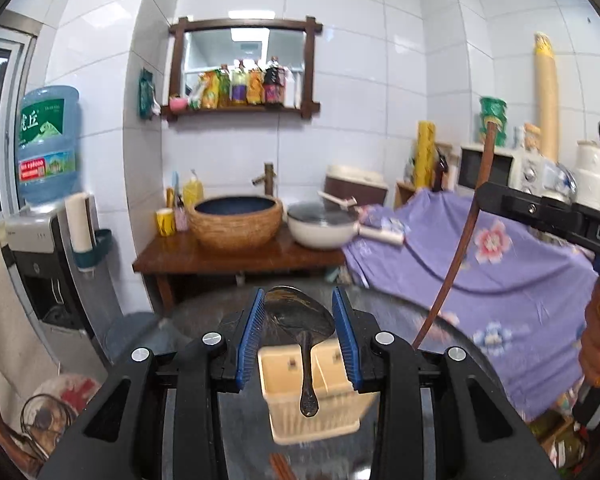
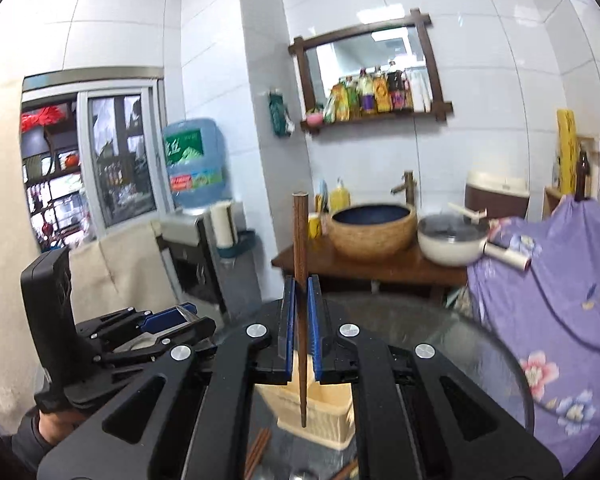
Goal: Organize utensils
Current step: 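Lower the spoon into the cream holder with the left tool while the right inserts the chopstick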
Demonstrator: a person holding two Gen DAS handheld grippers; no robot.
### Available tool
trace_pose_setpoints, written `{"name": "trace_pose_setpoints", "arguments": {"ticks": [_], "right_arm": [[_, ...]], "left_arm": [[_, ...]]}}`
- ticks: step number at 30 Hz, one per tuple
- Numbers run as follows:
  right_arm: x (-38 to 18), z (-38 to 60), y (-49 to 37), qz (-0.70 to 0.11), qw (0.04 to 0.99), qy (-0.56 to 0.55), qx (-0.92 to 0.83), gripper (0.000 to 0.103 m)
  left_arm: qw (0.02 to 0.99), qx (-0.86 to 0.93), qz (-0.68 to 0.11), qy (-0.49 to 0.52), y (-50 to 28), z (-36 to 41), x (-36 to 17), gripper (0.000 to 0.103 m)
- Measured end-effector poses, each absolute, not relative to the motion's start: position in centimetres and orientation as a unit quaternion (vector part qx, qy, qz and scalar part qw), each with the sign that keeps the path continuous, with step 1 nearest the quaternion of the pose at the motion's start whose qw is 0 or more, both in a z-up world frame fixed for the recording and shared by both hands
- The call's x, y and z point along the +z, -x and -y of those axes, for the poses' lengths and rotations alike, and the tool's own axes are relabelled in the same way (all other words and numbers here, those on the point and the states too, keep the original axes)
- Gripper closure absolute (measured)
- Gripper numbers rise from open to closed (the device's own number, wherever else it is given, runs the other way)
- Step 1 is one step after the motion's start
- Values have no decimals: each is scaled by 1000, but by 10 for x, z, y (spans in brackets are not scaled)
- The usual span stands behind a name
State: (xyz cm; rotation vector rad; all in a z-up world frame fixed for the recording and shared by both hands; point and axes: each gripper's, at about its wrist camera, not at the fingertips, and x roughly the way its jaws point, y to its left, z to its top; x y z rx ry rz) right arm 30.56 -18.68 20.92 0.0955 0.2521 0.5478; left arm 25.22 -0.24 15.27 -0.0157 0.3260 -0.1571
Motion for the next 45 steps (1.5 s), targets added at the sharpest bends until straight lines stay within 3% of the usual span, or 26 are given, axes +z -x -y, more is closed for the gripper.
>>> {"name": "trace_pose_setpoints", "arguments": {"ticks": [5, 20, 45], "right_arm": [[202, 173, -334, -118, 962, -44, 244, 96], [102, 161, -372, -206, 952, -57, 220, 96], [77, 168, -382, -238, 946, -76, 205, 96]], "left_arm": [[986, -64, -153, 20, -285, 5, 151, 69], [970, -58, -235, 32, -319, 4, 58, 69], [960, -58, -273, 12, -325, 12, 20, 69]]}}
